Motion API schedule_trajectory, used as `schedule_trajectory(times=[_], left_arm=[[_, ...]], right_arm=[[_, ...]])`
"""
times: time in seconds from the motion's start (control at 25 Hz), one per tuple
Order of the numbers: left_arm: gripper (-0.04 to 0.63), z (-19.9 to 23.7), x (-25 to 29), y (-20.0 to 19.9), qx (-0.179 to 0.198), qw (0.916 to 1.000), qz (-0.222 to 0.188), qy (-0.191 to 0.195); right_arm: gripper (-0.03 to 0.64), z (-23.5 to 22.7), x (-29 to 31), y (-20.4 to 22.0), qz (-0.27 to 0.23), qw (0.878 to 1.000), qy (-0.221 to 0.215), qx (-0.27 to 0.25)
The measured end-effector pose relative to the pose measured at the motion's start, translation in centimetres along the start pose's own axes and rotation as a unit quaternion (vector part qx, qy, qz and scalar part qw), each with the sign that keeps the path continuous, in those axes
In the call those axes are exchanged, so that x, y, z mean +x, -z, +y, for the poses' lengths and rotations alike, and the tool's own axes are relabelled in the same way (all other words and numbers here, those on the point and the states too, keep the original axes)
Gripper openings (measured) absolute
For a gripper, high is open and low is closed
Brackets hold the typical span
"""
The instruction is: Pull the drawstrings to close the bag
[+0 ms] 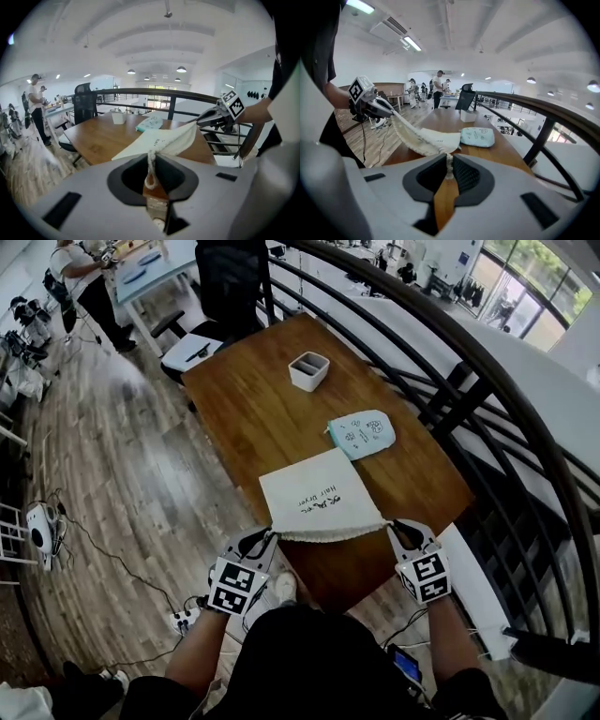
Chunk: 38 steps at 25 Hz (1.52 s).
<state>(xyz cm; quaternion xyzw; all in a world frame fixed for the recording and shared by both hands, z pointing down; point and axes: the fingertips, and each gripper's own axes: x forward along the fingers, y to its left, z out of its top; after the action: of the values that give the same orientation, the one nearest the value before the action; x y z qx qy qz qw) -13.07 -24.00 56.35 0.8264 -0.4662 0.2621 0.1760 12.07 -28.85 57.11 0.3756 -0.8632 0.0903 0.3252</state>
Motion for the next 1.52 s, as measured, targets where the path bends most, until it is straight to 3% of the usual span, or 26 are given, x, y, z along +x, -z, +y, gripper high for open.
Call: schedule_trajectory(times=[0.24,0.56,0.68,0.8,1.16,1.32,1.52], left_arm=[[0.052,0.1,-0.4,-4.5,0.026,0.9988,-0.040,0.007],[0.051,0.5,0.0,-7.2,0.068,0.9958,-0.061,0.009],[0.049,1.7,0.2,-7.3,0.054,0.9966,-0.063,-0.001],[0.049,2.4,0.4,-7.2,0.014,0.9977,-0.065,0.012],[0.049,2.7,1.5,-7.2,0.007,0.9981,-0.061,-0.010],[0.048,4.7,1.4,-7.4,0.007,0.9962,-0.062,-0.060],[0.048,6.5,0.9,-7.0,-0.033,0.9939,-0.069,-0.079]], right_arm=[[0.037,-2.1,-3.0,-3.0,-0.046,0.998,0.040,0.009],[0.035,-5.3,-4.9,-2.1,-0.052,0.993,0.097,0.036],[0.034,-7.3,-5.7,-0.8,-0.045,0.988,0.133,0.064],[0.034,-8.0,-6.3,0.1,-0.054,0.984,0.130,0.112],[0.034,-7.8,-6.3,0.5,-0.045,0.985,0.140,0.094],[0.034,-8.8,-6.5,0.8,-0.037,0.983,0.158,0.089],[0.034,-10.4,-6.9,0.9,-0.043,0.977,0.184,0.104]])
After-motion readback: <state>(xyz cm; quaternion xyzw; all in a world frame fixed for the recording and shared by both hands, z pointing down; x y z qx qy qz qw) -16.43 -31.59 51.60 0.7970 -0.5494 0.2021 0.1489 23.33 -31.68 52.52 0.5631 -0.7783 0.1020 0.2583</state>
